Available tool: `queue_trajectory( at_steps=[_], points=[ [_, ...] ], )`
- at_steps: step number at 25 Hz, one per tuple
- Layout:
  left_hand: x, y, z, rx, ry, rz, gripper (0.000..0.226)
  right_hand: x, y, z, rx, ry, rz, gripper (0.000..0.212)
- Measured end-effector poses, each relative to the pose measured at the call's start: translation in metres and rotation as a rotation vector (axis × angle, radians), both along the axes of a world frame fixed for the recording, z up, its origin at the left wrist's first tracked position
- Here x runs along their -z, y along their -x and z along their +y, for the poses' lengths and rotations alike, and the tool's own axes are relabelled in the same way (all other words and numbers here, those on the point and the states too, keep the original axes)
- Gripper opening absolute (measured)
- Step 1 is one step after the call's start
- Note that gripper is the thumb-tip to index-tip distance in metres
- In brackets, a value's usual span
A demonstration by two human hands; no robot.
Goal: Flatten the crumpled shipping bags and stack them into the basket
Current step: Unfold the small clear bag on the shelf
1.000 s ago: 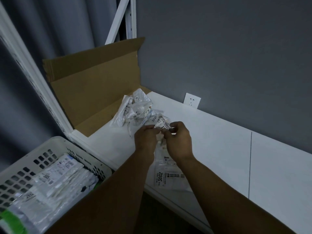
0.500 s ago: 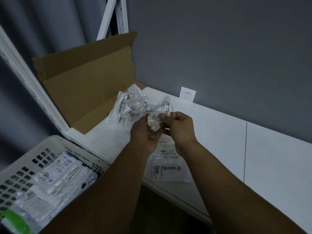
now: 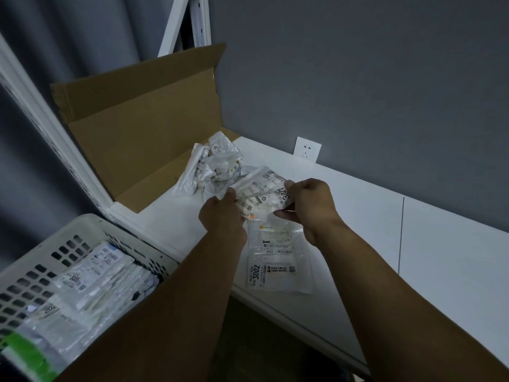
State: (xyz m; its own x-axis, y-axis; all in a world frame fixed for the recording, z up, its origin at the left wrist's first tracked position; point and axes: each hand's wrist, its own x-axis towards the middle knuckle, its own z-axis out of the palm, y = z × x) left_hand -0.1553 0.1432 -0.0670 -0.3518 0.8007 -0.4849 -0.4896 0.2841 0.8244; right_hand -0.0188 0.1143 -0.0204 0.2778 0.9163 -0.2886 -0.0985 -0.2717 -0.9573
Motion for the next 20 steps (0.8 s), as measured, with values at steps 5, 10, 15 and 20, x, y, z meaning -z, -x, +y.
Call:
queue_trajectory(
  at_steps=[5,10,15,20],
  points=[
    [0.007,-0.009,-0.004,-0.094,-0.025,0.044,0.009,0.005,0.002,0.002,0.114,-0.043,0.022,0.036],
    [0.008,-0.009,-0.001,-0.144,-0.106,-0.086,0.023,0.009,0.015,-0.007,-0.088,0.12,0.134,0.028],
    [-0.005,-0.009,-0.007,-0.007,-0.107,-0.311,0.027,0.018,0.01,-0.001,0.022,0.035,0.097,0.027],
    [-0.016,0.007,-0.007,0.184,-0.069,-0.254,0.036,0.022,-0.009,0.004,-0.021,0.024,-0.066,0.025]
  ],
)
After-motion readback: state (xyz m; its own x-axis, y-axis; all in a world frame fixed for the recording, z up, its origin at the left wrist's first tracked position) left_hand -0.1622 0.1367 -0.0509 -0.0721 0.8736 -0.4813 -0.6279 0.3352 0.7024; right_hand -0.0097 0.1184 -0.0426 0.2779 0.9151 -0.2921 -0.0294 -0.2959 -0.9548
